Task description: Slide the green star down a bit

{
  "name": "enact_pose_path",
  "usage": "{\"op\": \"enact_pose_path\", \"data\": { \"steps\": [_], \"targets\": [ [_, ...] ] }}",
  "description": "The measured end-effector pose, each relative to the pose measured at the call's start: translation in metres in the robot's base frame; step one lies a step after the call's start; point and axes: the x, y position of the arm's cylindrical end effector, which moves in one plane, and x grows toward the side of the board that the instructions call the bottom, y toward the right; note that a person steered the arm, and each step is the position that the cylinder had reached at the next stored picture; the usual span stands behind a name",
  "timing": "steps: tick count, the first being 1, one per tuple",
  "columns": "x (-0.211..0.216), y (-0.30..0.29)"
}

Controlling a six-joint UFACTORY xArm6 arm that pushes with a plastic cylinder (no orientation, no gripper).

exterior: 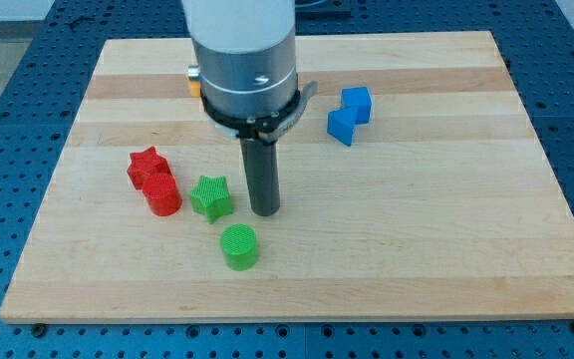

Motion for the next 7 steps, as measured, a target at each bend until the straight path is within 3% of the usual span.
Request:
{"op": "enact_pose_path", "data": {
  "steps": [3, 7],
  "targets": [
    [-0.03, -0.051],
    [-0.012, -0.065]
  ]
}}
